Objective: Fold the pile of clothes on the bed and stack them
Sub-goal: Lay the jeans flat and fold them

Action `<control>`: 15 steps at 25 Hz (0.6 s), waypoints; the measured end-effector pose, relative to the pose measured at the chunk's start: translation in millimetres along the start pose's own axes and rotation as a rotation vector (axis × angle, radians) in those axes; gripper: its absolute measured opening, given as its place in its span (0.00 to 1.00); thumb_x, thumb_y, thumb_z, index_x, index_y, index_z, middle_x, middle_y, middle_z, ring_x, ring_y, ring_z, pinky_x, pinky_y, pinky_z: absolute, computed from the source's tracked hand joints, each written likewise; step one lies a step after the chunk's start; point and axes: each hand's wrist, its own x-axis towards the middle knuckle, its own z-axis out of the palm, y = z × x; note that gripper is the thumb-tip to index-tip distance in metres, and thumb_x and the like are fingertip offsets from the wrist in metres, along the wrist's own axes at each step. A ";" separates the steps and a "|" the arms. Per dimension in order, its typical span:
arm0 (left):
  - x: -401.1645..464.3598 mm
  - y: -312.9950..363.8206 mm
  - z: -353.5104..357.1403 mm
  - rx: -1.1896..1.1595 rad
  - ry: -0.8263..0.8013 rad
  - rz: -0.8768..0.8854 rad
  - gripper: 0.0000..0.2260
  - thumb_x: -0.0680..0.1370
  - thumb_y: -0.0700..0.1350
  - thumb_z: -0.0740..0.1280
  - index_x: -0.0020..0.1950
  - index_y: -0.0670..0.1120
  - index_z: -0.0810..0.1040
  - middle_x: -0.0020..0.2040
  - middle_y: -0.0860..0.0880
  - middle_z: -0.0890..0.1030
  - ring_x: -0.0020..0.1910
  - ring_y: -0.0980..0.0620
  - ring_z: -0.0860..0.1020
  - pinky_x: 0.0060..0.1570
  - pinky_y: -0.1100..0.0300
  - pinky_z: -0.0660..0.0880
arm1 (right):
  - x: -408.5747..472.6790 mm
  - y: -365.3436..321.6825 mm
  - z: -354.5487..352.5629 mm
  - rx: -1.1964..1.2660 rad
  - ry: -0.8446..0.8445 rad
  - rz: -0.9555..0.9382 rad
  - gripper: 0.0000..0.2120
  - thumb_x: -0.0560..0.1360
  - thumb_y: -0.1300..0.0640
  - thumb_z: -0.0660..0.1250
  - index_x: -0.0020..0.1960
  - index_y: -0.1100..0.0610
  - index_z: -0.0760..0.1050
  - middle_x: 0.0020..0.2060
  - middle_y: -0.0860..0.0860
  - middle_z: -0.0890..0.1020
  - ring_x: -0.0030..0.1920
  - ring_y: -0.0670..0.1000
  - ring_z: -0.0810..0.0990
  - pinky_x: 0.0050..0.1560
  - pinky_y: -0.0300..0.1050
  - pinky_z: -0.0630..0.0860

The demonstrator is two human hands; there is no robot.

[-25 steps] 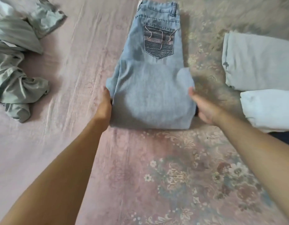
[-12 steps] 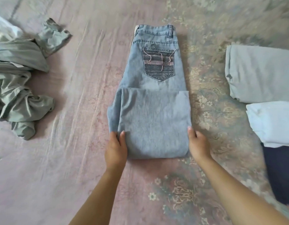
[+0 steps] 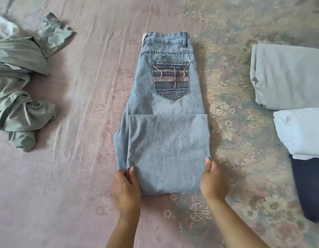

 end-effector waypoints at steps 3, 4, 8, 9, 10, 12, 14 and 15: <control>0.4 10.0 3.9 0.242 0.135 0.067 0.19 0.78 0.57 0.55 0.53 0.42 0.73 0.46 0.40 0.79 0.49 0.38 0.76 0.58 0.43 0.67 | 2.2 -4.9 -1.7 -0.183 0.208 -0.137 0.18 0.82 0.47 0.49 0.51 0.57 0.73 0.44 0.58 0.78 0.45 0.60 0.76 0.47 0.54 0.72; 1.4 15.8 3.5 0.285 0.203 0.244 0.19 0.77 0.55 0.55 0.59 0.42 0.71 0.52 0.39 0.77 0.55 0.37 0.74 0.65 0.40 0.62 | 1.8 -8.5 -3.6 -0.217 0.316 -0.307 0.16 0.81 0.49 0.53 0.55 0.59 0.73 0.49 0.61 0.77 0.50 0.62 0.75 0.50 0.58 0.71; 13.6 17.1 9.6 0.610 -0.054 1.150 0.25 0.81 0.58 0.50 0.76 0.51 0.59 0.75 0.43 0.61 0.76 0.41 0.56 0.72 0.36 0.48 | 2.9 -3.1 5.2 -0.444 0.173 -1.171 0.27 0.81 0.43 0.49 0.74 0.57 0.61 0.72 0.61 0.64 0.72 0.61 0.62 0.70 0.59 0.59; 22.9 11.0 14.2 0.679 -0.124 1.217 0.26 0.81 0.60 0.47 0.77 0.53 0.57 0.77 0.45 0.59 0.77 0.42 0.52 0.71 0.35 0.50 | 8.7 1.4 7.4 -0.532 0.086 -1.237 0.28 0.81 0.41 0.45 0.75 0.55 0.59 0.74 0.60 0.61 0.74 0.60 0.60 0.71 0.58 0.58; 32.2 4.9 18.3 0.726 -0.179 1.210 0.26 0.81 0.62 0.44 0.77 0.54 0.56 0.77 0.45 0.58 0.77 0.43 0.51 0.71 0.35 0.51 | 16.5 7.3 9.9 -0.602 0.019 -1.236 0.29 0.81 0.39 0.42 0.76 0.53 0.57 0.75 0.60 0.60 0.74 0.59 0.60 0.71 0.58 0.57; 40.8 0.2 21.9 0.771 -0.255 1.108 0.27 0.81 0.62 0.41 0.78 0.55 0.55 0.78 0.45 0.56 0.77 0.44 0.51 0.70 0.35 0.52 | 24.3 10.4 10.5 -0.689 -0.055 -1.146 0.31 0.80 0.37 0.40 0.76 0.52 0.56 0.75 0.60 0.59 0.75 0.58 0.58 0.71 0.57 0.55; 40.0 2.2 19.8 0.754 -0.245 1.116 0.28 0.81 0.63 0.43 0.78 0.52 0.56 0.78 0.43 0.55 0.76 0.42 0.54 0.70 0.35 0.52 | 22.6 6.1 7.8 -0.701 -0.092 -1.100 0.32 0.79 0.36 0.40 0.76 0.54 0.56 0.74 0.62 0.59 0.74 0.60 0.57 0.71 0.58 0.54; 37.1 0.5 15.3 0.717 -0.254 1.166 0.30 0.80 0.65 0.46 0.78 0.50 0.58 0.77 0.41 0.56 0.76 0.41 0.56 0.70 0.36 0.53 | 19.2 9.7 5.2 -0.698 -0.095 -1.124 0.34 0.79 0.35 0.42 0.76 0.55 0.56 0.74 0.63 0.59 0.74 0.61 0.57 0.71 0.59 0.54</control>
